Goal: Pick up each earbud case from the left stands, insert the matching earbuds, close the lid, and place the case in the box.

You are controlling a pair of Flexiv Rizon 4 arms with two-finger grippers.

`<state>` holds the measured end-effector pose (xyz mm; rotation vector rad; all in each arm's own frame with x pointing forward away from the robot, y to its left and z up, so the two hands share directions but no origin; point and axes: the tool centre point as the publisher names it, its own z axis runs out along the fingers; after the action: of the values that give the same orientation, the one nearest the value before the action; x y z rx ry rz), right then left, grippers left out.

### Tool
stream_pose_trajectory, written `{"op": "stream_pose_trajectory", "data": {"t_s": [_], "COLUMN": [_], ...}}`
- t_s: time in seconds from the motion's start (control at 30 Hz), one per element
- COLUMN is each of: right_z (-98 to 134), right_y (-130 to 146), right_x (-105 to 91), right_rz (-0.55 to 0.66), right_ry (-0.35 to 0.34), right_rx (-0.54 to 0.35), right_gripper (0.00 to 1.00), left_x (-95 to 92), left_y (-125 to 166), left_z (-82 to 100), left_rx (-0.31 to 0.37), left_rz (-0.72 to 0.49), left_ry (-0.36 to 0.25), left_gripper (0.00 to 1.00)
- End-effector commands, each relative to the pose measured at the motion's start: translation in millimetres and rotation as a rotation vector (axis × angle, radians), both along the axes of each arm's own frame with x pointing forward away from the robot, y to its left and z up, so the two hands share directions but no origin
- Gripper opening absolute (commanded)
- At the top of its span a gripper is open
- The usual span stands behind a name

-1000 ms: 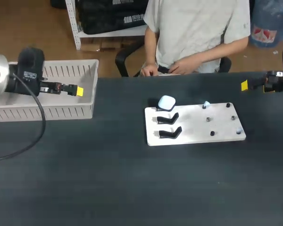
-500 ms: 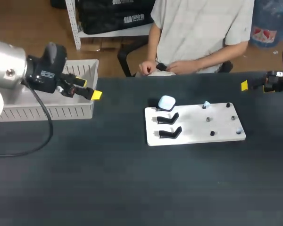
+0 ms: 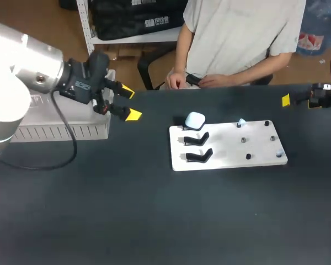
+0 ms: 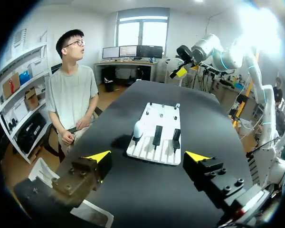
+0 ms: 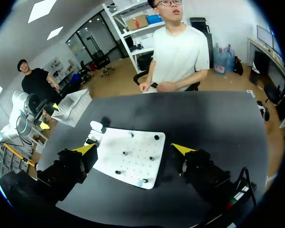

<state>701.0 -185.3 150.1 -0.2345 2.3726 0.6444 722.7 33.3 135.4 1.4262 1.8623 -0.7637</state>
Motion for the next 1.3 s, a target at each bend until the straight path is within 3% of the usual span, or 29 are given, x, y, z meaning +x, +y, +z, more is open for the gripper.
{"op": "stream_pose_trajectory", "data": {"t_s": [0.03, 0.4, 0.93, 1.0, 1.13, 1.23, 1.3], "right_z": [-0.2, -0.2, -0.2, -0.2, -0.2, -0.2, -0.2], "right_y": [-0.6, -0.6, -0.6, -0.6, -0.6, -0.6, -0.6], "right_x": [-0.1, -0.1, -0.1, -0.1, -0.1, -0.1, -0.1], "right_rz": [0.001, 0.001, 0.001, 0.001, 0.001, 0.001, 0.001], "right_ry": [0.000, 0.000, 0.000, 0.000, 0.000, 0.000, 0.000], "right_rx": [0.000, 0.000, 0.000, 0.000, 0.000, 0.000, 0.000], "right_gripper": [1.00, 1.00, 1.00, 1.00, 1.00, 1.00, 1.00], "left_x": [19.3, 34.6, 37.3, 37.9, 41.0, 44.6, 47.8], "left_y": [-25.7, -52.6, -76.0, -77.5, -83.8, -90.1, -93.8], "left_z": [-17.0, -40.8, -71.7, -74.3, -79.4, -83.0, -84.1], "left_rx": [-0.026, -0.043, -0.091, -0.095, -0.101, -0.100, -0.107], "left_rz": [-0.139, -0.231, -0.316, -0.326, -0.333, -0.324, -0.320], "left_ry": [0.067, 0.061, 0.074, 0.082, 0.074, 0.035, 0.040], "left_gripper": [1.00, 1.00, 1.00, 0.96, 0.99, 0.94, 0.78]}}
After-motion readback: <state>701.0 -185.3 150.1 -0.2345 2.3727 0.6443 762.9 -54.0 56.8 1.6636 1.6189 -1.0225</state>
